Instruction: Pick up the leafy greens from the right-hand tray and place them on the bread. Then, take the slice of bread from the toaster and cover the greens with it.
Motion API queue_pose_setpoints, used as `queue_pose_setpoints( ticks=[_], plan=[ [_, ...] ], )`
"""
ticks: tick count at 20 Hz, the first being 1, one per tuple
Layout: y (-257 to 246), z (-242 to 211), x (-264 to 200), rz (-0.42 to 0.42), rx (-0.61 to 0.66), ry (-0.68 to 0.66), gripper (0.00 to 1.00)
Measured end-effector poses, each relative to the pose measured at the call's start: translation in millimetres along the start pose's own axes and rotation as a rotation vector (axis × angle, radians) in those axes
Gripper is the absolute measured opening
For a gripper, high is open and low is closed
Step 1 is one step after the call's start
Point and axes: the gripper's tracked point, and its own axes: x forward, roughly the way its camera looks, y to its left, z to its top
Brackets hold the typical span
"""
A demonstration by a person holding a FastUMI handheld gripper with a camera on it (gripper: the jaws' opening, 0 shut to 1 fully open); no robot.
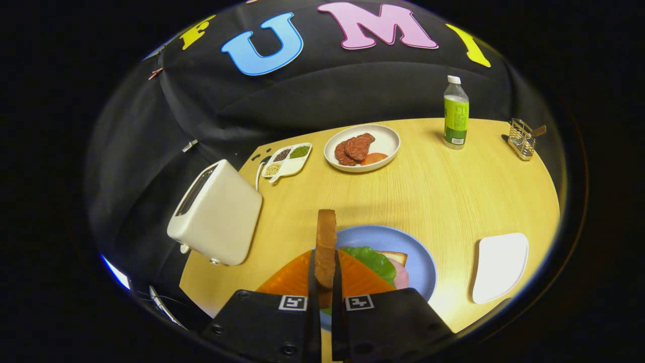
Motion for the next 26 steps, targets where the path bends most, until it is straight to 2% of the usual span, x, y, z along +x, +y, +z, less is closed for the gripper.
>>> queue_pose_setpoints(
  ticks=[3,6,8,11,12,13,15,17,23,26],
  plan=[
    [-9.9,-3.5,-3.4,-0.002,0.011,0.008,0.13],
    [-20.5,-10.8,-8.8,-0.015,0.025,0.031,0.19],
    [-31.8,-16.5,-13.5,-0.04,0.014,0.039,0.28],
    [-48.3,-30.5,-20.7,-0.074,-0.02,0.066,0.57],
    [-52.5,-33.7,-22.8,-0.085,-0.028,0.072,0.6],
    [-57.2,-37.7,-25.9,-0.092,-0.035,0.079,0.77],
    [-63.1,-41.2,-30.5,-0.1,-0.043,0.081,0.86],
    [-68.0,-42.6,-38.1,-0.11,-0.058,0.073,1.0],
    [-76.0,-17.9,-64.0,-0.129,-0.085,0.002,0.99],
    [-73.5,16.7,-87.9,-0.13,-0.074,-0.113,0.99]
  ],
)
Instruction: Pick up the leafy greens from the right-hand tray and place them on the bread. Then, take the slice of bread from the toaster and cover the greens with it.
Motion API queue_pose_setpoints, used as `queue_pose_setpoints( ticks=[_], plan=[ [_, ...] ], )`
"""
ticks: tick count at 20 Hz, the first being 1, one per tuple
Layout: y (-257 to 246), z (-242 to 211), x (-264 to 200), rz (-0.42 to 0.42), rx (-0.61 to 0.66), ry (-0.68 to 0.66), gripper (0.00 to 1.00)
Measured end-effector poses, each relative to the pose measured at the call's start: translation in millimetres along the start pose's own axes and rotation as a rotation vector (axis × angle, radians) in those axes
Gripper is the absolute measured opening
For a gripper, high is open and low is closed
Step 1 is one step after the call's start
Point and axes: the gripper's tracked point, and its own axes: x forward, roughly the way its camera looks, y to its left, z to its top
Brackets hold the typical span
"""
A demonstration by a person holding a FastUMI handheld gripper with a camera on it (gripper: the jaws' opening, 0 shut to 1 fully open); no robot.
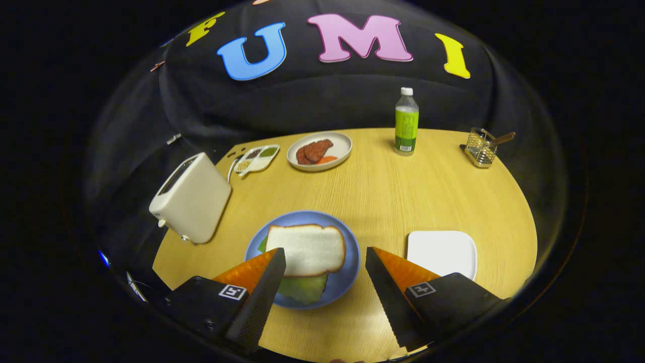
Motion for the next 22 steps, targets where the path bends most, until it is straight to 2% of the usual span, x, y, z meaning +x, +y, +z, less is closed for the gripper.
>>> queue_pose_setpoints(
  ticks=[7,10,14,22],
  plan=[
    [-15.0,82.1,-59.3,0.003,-0.09,-0.215,0.99],
    [-33.3,100.2,-77.5,-0.03,-0.134,-0.241,0.99],
    [-38.9,128.4,-101.0,-0.026,-0.131,-0.327,0.99],
    [-54.7,134.8,-128.1,0.008,-0.167,-0.378,0.99]
  ],
)
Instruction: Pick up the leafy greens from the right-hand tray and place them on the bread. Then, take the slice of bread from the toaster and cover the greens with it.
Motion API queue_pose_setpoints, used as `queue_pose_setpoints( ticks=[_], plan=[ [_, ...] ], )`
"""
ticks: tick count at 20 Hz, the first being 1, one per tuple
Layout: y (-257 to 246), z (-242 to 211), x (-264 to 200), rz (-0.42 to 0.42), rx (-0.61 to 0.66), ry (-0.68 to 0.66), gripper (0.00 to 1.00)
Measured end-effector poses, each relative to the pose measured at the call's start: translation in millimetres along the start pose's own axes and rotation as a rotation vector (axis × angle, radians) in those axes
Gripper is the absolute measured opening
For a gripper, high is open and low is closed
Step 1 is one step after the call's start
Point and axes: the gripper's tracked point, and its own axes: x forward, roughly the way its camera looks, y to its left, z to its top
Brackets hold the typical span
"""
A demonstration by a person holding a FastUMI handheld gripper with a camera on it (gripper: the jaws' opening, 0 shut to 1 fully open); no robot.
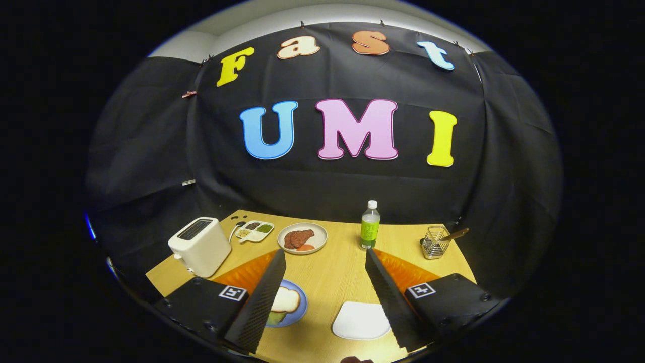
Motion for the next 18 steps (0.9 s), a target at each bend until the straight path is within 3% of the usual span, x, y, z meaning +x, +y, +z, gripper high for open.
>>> queue_pose_setpoints(
  ticks=[18],
  plan=[
    [-0.4,-18.1,14.4,0.059,0.028,0.071,0.99]
  ],
)
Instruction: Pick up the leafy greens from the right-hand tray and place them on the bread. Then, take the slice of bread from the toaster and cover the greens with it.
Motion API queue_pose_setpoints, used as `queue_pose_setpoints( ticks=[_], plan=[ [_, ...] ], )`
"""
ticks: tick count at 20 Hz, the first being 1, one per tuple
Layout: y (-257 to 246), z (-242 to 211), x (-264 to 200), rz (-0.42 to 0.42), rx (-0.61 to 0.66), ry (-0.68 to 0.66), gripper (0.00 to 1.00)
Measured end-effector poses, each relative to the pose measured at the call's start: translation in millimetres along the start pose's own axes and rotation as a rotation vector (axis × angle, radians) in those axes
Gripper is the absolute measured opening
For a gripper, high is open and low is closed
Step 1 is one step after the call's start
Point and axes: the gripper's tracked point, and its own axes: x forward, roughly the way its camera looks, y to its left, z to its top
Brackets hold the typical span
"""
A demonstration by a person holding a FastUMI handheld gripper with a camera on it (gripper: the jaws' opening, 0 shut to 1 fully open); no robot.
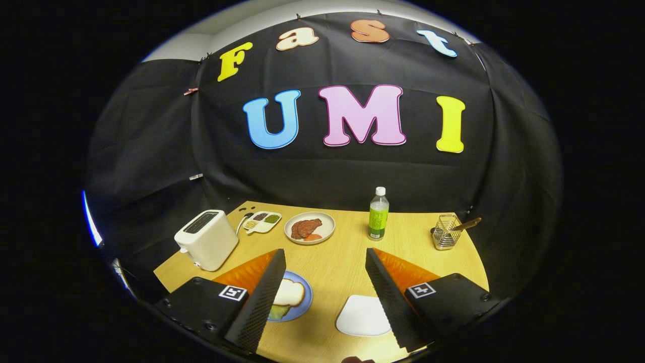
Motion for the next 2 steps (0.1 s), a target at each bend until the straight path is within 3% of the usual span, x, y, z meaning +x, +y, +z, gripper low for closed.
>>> queue_pose_setpoints(
  ticks=[2],
  plan=[
    [2.1,-1.6,-0.3,0.009,0.006,0.005,0.99]
  ],
)
